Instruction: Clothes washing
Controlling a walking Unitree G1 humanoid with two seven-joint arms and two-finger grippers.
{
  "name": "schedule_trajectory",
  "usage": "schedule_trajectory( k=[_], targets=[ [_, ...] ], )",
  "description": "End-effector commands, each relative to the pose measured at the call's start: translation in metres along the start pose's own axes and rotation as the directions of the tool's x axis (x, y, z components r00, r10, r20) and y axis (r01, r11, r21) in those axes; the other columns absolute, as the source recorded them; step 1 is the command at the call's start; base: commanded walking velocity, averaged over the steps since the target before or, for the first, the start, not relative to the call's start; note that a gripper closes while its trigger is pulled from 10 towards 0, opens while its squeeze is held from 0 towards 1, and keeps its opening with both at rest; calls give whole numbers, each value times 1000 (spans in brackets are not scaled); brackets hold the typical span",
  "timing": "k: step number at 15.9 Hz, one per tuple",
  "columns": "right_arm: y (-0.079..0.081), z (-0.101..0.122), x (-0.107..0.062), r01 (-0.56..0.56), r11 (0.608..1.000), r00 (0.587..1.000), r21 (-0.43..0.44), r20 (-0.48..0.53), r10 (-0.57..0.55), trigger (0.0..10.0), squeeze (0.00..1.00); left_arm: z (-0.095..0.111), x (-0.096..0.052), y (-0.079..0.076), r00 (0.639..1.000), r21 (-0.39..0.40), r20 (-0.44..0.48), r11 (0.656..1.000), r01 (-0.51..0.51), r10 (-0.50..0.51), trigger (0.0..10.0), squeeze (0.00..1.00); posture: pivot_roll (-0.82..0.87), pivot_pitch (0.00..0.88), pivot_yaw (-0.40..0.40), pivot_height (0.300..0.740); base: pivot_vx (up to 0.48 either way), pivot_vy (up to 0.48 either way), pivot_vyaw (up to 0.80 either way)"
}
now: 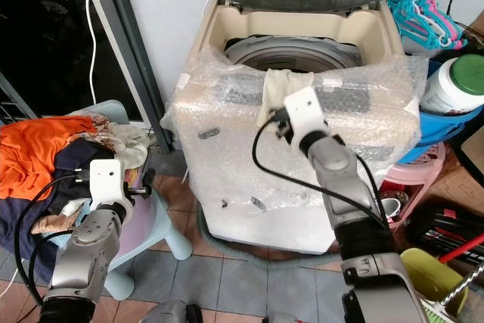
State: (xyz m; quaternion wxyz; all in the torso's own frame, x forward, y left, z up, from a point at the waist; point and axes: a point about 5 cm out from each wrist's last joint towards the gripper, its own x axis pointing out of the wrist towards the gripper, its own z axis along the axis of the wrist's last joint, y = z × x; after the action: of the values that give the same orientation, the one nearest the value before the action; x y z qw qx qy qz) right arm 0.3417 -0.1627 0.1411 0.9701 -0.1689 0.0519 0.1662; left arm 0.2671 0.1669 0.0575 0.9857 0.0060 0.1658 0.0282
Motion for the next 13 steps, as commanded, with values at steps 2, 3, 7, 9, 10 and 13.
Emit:
schedule_trajectory(
  k=[2,3,7,9,10,13],
  targets=[
    [6,-6,2,-27,1000,998,-10,-52,26,0,0,1,2,4,999,-23,-19,999,-29,28,10000,0,-52,40,63,740,0,0,0],
    [6,-6,3,-28,1000,998,-10,-57,27,0,0,2,3,4,999,-22,-20,999,-35,34,10000,0,-50,45,64,740,0,0,0],
    [-1,18,10,71,997,996,15,57,-72,0,0,37,22,-3,995,-72,57,994,-80,84,10000,0,-33,108,83,740,0,0,0],
    [-10,49,20,146,988,970,44,188,-152,0,0,45,35,-4,993,-89,64,992,-89,94,10000,0,-58,106,96,740,0,0,0],
    [-21,82,27,212,974,926,78,302,-226,0,0,44,42,-1,993,-99,50,990,-103,109,10000,0,-84,83,118,740,0,0,0],
    [-44,153,23,346,930,764,125,538,-357,0,0,45,50,5,990,-91,54,988,-122,127,10000,0,-102,36,130,740,0,0,0]
  ],
)
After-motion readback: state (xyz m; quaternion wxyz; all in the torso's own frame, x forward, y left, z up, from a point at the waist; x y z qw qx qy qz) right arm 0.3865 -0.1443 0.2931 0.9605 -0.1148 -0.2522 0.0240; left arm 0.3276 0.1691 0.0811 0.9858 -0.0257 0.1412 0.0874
